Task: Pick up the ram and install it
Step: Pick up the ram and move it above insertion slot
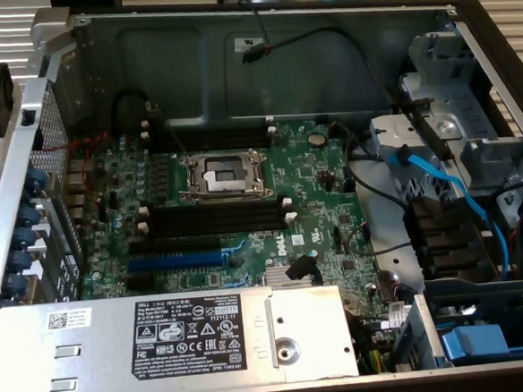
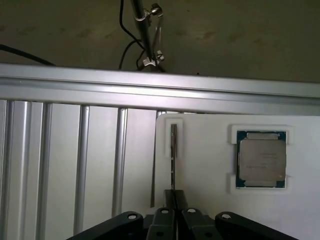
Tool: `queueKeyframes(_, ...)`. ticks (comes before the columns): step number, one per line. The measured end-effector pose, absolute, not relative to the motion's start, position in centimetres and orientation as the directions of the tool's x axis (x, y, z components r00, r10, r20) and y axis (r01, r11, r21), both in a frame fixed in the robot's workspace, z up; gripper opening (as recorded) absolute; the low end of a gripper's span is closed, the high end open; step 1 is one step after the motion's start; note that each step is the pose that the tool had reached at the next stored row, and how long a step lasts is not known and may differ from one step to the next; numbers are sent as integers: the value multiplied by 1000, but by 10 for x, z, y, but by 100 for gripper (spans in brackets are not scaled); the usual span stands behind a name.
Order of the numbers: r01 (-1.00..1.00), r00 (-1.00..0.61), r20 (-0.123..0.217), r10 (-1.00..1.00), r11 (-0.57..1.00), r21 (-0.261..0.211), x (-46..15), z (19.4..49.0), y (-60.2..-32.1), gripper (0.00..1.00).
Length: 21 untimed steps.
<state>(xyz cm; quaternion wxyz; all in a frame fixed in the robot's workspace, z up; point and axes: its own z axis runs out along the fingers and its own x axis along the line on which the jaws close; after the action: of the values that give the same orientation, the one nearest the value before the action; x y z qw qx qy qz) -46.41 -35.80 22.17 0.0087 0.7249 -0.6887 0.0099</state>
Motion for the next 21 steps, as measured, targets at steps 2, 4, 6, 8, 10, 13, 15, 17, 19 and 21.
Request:
queueKeyframes(2,-999,51,26,-998,-51,-1,-464,229,-358,12)
queueKeyframes(4,-999,51,26,-998,-51,-1,-464,234,-358,12)
queueKeyframes(6,-999,51,26,-998,-51,-1,-464,237,-358,12)
queueKeyframes(8,-999,51,26,-998,-51,-1,-464,239,-358,12)
queueKeyframes(10,-999,51,26,-998,-51,-1,-464,242,-358,12)
queueKeyframes(13,-999,51,26,-998,-51,-1,-464,248,-357,12)
queueKeyframes(15,-999,51,26,-998,-51,-1,-464,250,-356,12)
queueKeyframes(17,-999,51,25,-998,-51,-1,-464,254,-354,12)
queueKeyframes(19,-999,51,24,-998,-51,-1,-465,255,-354,12)
queueKeyframes(21,-999,51,23,-998,-51,-1,-466,259,-354,12)
